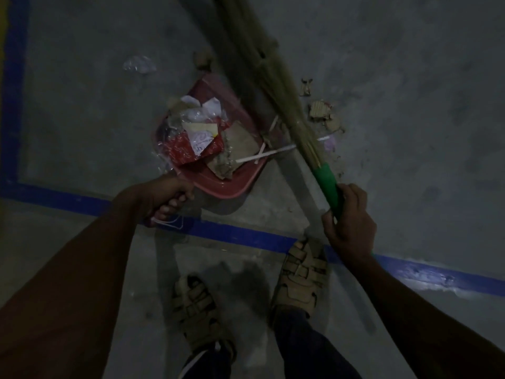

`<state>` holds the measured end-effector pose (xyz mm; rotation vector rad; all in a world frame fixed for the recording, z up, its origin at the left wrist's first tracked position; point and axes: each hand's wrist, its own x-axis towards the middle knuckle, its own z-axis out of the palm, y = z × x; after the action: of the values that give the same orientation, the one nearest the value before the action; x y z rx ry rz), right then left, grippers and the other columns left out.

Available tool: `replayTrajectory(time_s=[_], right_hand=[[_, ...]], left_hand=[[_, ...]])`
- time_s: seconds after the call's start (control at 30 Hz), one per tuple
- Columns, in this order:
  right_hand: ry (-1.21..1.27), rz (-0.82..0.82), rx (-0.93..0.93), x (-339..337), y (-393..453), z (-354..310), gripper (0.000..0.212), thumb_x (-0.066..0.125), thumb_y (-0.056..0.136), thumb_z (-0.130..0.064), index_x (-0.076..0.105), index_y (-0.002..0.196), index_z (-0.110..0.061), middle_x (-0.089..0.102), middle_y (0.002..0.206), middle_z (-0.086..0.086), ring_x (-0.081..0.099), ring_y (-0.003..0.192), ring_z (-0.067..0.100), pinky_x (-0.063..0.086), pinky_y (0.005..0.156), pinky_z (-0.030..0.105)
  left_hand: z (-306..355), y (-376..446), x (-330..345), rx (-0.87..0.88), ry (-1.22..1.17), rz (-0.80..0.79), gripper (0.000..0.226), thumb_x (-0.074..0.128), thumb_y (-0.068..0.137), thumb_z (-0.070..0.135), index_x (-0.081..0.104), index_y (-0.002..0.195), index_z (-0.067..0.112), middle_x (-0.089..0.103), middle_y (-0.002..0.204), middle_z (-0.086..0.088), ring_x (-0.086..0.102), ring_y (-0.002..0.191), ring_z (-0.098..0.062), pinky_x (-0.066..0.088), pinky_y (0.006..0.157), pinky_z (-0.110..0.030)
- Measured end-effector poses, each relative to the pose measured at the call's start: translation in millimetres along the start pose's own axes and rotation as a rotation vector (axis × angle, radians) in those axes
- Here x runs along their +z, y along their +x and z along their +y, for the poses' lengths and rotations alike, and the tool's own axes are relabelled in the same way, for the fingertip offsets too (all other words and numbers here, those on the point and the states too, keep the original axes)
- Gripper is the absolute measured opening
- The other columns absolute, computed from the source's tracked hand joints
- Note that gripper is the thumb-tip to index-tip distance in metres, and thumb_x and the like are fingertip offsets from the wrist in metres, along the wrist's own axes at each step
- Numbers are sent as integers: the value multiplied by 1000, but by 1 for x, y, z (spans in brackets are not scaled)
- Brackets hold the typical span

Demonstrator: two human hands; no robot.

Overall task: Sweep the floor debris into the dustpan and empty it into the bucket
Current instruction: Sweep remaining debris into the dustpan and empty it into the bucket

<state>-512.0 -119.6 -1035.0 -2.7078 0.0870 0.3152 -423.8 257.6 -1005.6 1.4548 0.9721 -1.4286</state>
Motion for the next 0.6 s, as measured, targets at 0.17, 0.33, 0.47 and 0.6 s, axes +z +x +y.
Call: replayTrajectory(time_s=[0.17,0.33,0.47,0.6], right_hand=[[-10,109,248,-5,-28,26,61,67,83,-16,43,138,-11,40,138,7,58,101,27,45,61,31],[24,143,393,-6,-49,54,61,63,86,-12,39,141,-10,38,140,8,58,101,31,48,66,36],[24,53,326,-1,-59,63,63,67,83,-11,40,140,-7,40,138,11,60,92,31,44,61,31],[42,-69,228,1,-70,59,64,68,82,-15,40,140,-13,41,140,7,60,90,28,47,56,33]], left_hand=[[4,-2,19,-5,93,-8,39,44,88,10,37,50,15,25,41,0,16,27,-11,16,36,-10],[0,4,40,-32,172,-22,34,45,86,11,37,53,14,25,44,-2,17,30,-10,18,39,-11],[-1,10,60,-12,208,-42,30,46,83,10,38,55,14,25,47,-2,17,33,-8,19,43,-11],[10,12,85,2,273,-32,37,46,82,10,39,46,16,25,44,-2,17,33,-10,19,42,-12]])
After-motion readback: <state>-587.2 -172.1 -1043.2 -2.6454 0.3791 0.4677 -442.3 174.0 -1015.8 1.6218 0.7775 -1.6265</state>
